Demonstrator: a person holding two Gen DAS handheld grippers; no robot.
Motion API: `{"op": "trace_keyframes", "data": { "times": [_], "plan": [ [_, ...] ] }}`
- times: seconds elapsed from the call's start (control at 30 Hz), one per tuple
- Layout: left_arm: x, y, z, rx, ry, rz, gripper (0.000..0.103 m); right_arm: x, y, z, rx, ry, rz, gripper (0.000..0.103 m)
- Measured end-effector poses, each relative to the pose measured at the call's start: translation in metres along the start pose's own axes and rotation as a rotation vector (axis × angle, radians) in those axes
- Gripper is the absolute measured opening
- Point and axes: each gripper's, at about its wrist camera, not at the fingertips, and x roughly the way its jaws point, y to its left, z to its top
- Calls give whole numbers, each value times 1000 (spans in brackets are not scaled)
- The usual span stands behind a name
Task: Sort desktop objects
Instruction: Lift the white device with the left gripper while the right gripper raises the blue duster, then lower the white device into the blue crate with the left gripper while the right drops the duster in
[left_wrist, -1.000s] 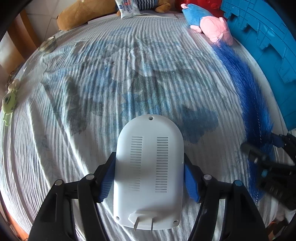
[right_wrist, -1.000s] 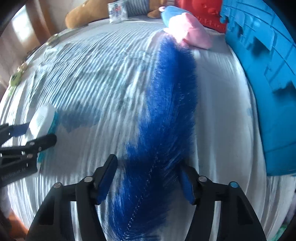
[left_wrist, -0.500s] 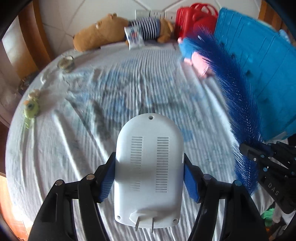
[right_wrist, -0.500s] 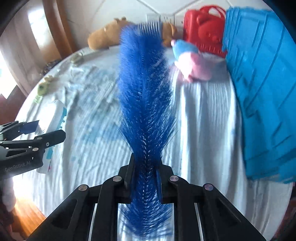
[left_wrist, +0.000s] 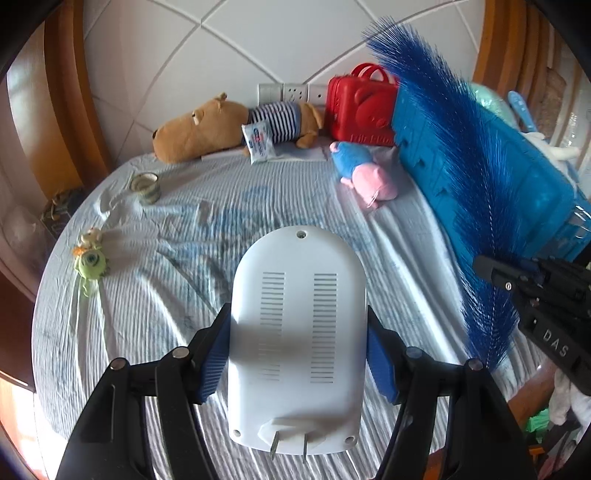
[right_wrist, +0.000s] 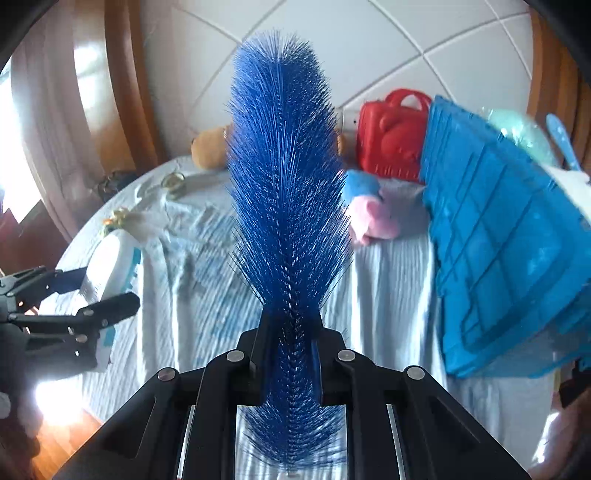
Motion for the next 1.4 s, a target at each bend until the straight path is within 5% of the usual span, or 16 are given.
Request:
{"op": "trace_keyframes", "data": {
  "times": [0.53, 0.8, 1.13, 1.4],
  "plan": [
    [-63, -20, 4, 76, -100, -83, 65, -70, 14, 10, -10, -86, -71, 16],
    [-93, -53, 39, 107, -185, -164, 65, -119, -13, 37, 29, -198, -88, 16],
    [-108, -185, 143, 135, -333, -293, 65, -194, -137, 104, 55, -369, -195, 16],
    [-77, -331, 228, 168, -387, -282, 65, -209, -283, 164, -17, -411, -209, 16]
  ]
}}
